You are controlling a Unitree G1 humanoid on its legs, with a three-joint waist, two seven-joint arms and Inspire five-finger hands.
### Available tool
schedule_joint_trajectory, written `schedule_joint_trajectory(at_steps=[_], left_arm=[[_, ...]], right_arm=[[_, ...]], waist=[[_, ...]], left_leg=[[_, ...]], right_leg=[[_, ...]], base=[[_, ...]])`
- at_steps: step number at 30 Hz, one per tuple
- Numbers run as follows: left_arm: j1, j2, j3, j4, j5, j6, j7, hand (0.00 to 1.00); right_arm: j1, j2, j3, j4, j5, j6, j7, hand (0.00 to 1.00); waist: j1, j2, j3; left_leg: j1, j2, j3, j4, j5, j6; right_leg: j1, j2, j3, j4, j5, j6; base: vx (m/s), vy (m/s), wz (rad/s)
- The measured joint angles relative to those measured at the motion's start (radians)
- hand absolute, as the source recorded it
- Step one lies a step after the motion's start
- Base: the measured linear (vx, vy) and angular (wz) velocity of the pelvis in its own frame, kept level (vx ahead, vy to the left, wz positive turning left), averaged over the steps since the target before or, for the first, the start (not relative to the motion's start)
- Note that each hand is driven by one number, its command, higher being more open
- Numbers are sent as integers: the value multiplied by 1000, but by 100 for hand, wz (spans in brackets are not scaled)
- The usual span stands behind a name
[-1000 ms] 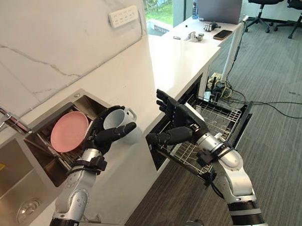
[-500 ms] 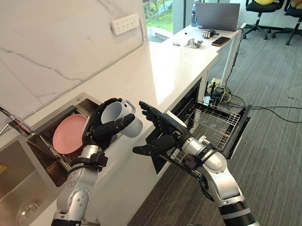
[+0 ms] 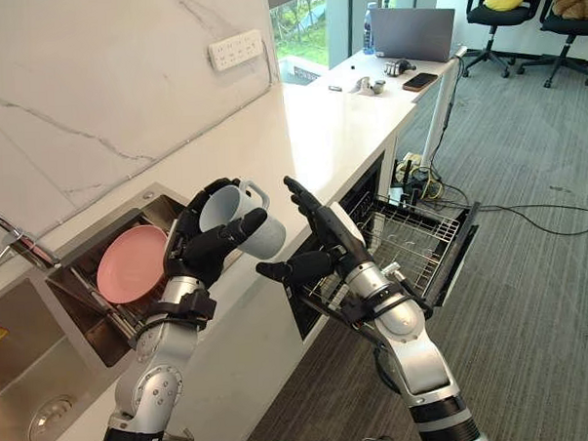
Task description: Walk over to the sink, pick up the cup, carry it to the dishwasher, place the cup inside the dishwasher, then close the dishwasher door
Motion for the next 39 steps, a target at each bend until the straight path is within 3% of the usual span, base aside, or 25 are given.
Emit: schedule_joint_trajectory(at_steps=[14, 15, 29, 35, 36, 39], left_arm=[[-4, -8, -22, 0, -17, 31, 31, 0], [-5, -8, -24, 0, -17, 31, 36, 0], [-23, -8, -41, 0, -29, 40, 54, 0], [-27, -4, -51, -1, -27, 40, 48, 0], [-27, -2, -50, -1, -27, 41, 43, 100], [-27, 7, -49, -1, -27, 41, 15, 100]], right_arm=[[-62, 22, 118, -1, -9, 64, -56, 100], [-71, 22, 130, -1, -32, 76, -69, 0], [-83, 20, 173, 3, -158, 104, -215, 0], [-83, 23, 172, 5, -168, 105, -232, 0], [-83, 23, 171, 5, -168, 105, -234, 0], [-83, 23, 168, 6, -167, 106, -251, 0]], waist=[[24, -1, 0], [24, -1, 0], [31, -6, -4], [38, -10, -7], [38, -10, -7], [37, -10, -7]], left_leg=[[2, -5, -2, -16, 7, 0], [3, -5, -3, -16, 8, 0], [15, -6, 2, -40, 20, -2], [21, -10, 4, -51, 26, -2], [21, -10, 4, -51, 27, -2], [21, -10, 4, -53, 28, -2]], right_leg=[[0, 1, -4, -8, 1, 0], [0, 1, -5, -8, 1, 0], [0, 3, -2, -9, 2, -1], [0, 2, -1, -10, 2, -1], [0, 2, -1, -10, 2, -1], [0, 2, -2, -11, 2, -1]], base=[[0, 0, 0], [0, 0, 0], [-3, 0, 0], [0, 0, 0], [0, 0, 0], [0, 0, 0]])
